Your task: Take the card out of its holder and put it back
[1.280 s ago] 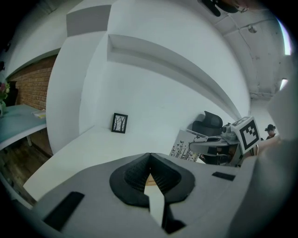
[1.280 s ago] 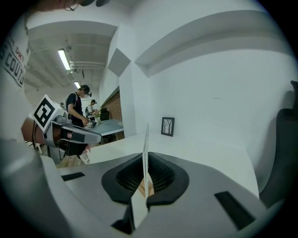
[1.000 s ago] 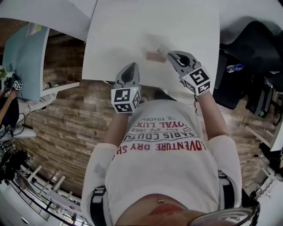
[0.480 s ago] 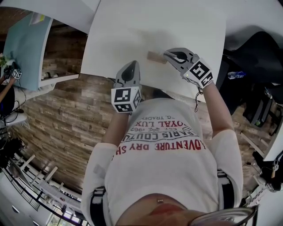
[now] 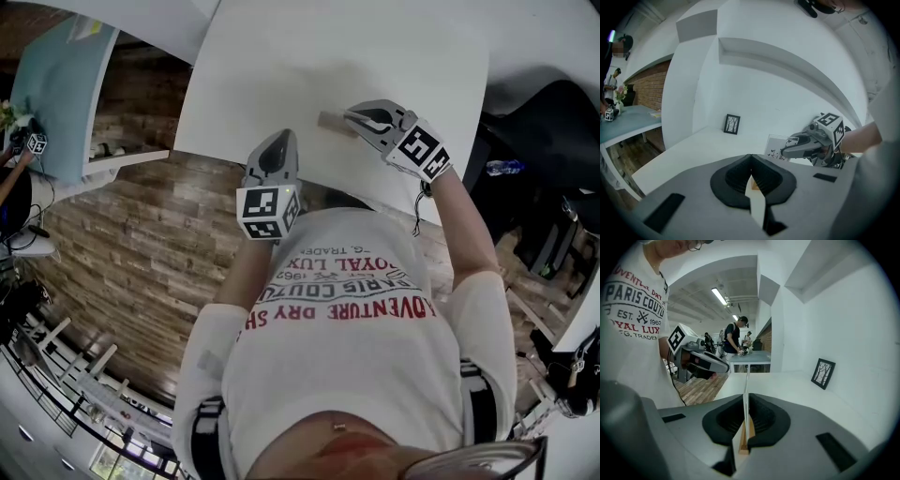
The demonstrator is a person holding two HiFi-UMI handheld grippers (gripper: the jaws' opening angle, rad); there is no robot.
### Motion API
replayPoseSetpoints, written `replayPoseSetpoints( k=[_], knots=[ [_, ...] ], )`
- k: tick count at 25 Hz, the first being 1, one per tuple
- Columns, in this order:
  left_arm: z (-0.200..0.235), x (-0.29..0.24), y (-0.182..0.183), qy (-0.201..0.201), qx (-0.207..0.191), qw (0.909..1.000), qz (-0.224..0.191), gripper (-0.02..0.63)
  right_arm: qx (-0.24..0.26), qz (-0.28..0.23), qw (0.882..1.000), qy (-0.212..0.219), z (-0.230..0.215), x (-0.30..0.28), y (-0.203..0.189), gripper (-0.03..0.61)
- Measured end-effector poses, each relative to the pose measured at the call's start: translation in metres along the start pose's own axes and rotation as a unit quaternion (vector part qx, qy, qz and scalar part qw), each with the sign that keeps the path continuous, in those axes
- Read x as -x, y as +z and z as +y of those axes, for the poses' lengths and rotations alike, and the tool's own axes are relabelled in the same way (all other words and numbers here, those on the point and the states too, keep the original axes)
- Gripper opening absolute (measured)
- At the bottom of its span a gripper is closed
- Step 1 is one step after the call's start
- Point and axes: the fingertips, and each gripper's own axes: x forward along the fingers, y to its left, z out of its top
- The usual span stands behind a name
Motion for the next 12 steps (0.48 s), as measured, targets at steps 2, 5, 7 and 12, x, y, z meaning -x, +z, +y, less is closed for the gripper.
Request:
replayPoseSetpoints(
  k=[2, 5, 7, 12],
  knots=[
    [0.001, 0.000, 0.000, 0.001, 0.000, 1.0000, 0.002, 0.025, -0.006, -0.001, 1.000, 0.004, -0.001, -0.001, -0.002, 0.035],
    [0.002, -0.002, -0.003, 0.001, 0.000, 1.0000, 0.006, 0.025, -0.018, -0.004, 1.000, 0.008, -0.004, -0.003, -0.012, 0.035],
    [0.003, -0.003, -0.005, 0.001, -0.001, 0.9999, 0.011, 0.025, -0.026, -0.005, 1.000, 0.011, -0.005, -0.003, -0.016, 0.035],
    [0.007, -0.004, -0.009, 0.003, -0.004, 0.9997, 0.022, 0.025, -0.042, -0.005, 0.999, 0.020, -0.005, -0.007, -0.025, 0.035]
  ],
)
